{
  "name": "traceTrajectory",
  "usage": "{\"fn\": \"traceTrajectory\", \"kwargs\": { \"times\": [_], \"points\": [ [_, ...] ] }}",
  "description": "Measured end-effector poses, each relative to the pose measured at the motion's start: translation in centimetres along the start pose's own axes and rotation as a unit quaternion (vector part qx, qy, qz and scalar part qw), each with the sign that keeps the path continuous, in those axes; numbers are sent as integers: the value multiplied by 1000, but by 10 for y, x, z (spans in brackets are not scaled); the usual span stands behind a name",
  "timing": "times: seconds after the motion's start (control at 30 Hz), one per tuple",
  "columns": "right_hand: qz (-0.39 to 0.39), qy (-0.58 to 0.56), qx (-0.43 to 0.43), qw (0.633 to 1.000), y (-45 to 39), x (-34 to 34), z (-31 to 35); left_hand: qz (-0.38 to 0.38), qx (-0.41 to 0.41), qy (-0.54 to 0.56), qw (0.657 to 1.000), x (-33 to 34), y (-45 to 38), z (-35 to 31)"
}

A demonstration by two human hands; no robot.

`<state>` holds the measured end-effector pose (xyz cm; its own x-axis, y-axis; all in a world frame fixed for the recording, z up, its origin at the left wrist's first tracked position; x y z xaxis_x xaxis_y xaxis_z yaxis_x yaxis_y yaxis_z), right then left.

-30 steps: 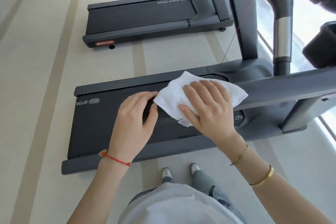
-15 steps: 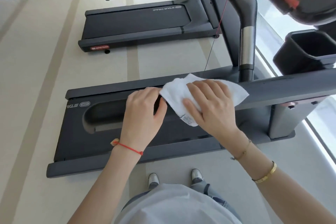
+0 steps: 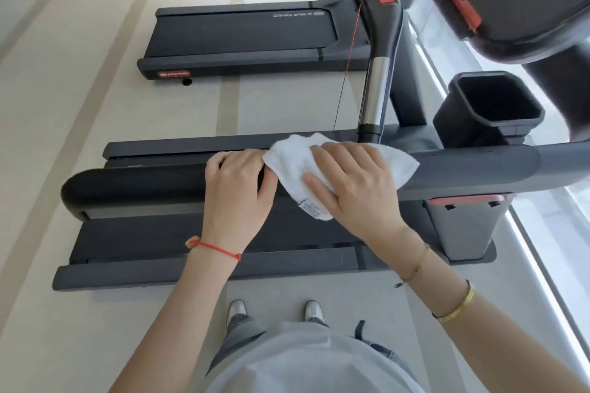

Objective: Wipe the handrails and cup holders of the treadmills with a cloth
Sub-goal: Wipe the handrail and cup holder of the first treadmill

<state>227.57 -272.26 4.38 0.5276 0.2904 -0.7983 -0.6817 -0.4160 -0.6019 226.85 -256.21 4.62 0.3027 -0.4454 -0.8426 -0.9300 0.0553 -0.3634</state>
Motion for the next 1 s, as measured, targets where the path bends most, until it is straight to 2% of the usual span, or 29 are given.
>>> {"fn": "traceTrajectory", "kwargs": {
  "times": [0.07, 0.17, 0.27, 0.47, 0.53, 0.6, 0.7, 0.73, 0.8, 0.93, 1.0],
  "points": [
    [20, -2, -8, 1000, 6, -7, -23, -13, 6, -3, 1000, 0, 0, -1],
    [31, -15, 27, 999, 14, -17, -53, -22, 15, -9, 1000, 1, 1, 0],
    [47, -16, 16, 999, 12, -14, -48, -19, 16, -12, 1000, 2, 1, 1],
    [217, -63, -65, 972, -19, 9, -25, -25, 17, -17, 999, 1, 1, 0],
    [306, -127, -44, 943, -33, 26, -28, -25, 11, -23, 999, 0, 1, 3],
    [428, -182, 1, 885, -42, 48, -30, -21, 7, -27, 999, 1, 0, 4],
    [510, -221, 35, 831, -50, 65, -27, -17, 8, -27, 999, 1, 0, 4],
    [517, -219, 38, 827, -50, 66, -27, -15, 9, -26, 1000, 2, 0, 4],
    [498, -198, 29, 843, -47, 61, -31, -14, 9, -22, 1000, 2, 0, 5],
    [375, -167, -4, 912, -35, 31, -41, -8, 9, -16, 1000, 3, 0, 5],
    [328, -158, -23, 931, -31, 23, -40, -14, 12, -10, 1000, 3, -1, 5]
  ]
}}
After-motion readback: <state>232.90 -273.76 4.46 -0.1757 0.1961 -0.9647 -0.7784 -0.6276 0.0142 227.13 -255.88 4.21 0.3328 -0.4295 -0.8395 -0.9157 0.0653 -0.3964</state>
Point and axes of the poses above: each hand's wrist, its own y-axis away from the middle knuckle, its own x-axis out of the palm, z = x × y, the point moved 7 cm from there along -y, towards the middle knuckle, and after that the axes turned 3 degrees about z, right-handed, at the moved point
